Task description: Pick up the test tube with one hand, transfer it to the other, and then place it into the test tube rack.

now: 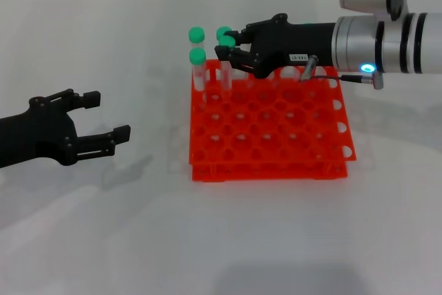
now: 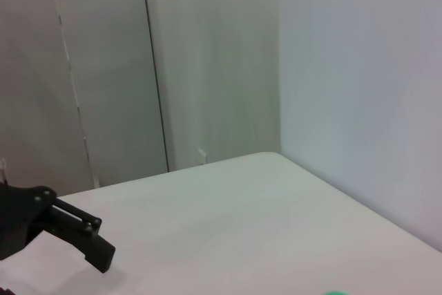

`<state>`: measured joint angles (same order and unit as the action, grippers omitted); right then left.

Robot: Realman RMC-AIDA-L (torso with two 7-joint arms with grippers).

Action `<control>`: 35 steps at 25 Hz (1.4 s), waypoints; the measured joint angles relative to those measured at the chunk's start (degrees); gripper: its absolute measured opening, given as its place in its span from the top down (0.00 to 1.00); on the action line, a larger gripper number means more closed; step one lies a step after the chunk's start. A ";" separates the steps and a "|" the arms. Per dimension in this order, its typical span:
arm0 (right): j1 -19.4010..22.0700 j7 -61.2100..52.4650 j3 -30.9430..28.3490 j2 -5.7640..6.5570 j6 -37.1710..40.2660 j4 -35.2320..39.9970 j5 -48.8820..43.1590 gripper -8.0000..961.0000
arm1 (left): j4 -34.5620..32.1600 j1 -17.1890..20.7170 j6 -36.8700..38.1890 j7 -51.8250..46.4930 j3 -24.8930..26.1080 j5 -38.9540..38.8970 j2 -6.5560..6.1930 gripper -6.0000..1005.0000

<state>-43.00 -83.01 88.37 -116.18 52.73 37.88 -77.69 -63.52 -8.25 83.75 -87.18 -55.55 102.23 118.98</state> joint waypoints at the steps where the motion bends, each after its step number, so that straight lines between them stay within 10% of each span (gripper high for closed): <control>1: -0.17 -0.04 0.07 0.01 0.07 -0.03 0.00 0.72 | 0.02 0.00 0.00 0.00 0.00 0.00 -0.02 0.13; 16: -1.11 -0.11 0.22 0.09 0.46 0.25 -0.03 0.54 | 0.16 -0.11 -0.09 0.61 0.65 -0.02 -0.08 0.13; 25: 5.62 0.16 -4.59 1.71 9.76 7.34 -3.38 0.41 | 0.60 -0.28 1.12 2.72 2.03 -0.02 -0.88 0.13; 29: 6.18 -0.04 -12.43 3.18 17.31 4.15 -10.33 0.40 | 5.98 -3.79 6.75 5.40 6.25 0.05 -3.20 0.13; 35: 6.29 0.83 -17.97 6.12 27.16 0.26 -16.61 0.40 | 21.57 -10.33 13.51 10.55 10.86 0.51 -10.28 0.13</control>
<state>-36.71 -82.18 70.41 -110.06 79.89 38.14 -94.30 -41.96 -18.58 97.26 -76.63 -44.69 102.73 108.70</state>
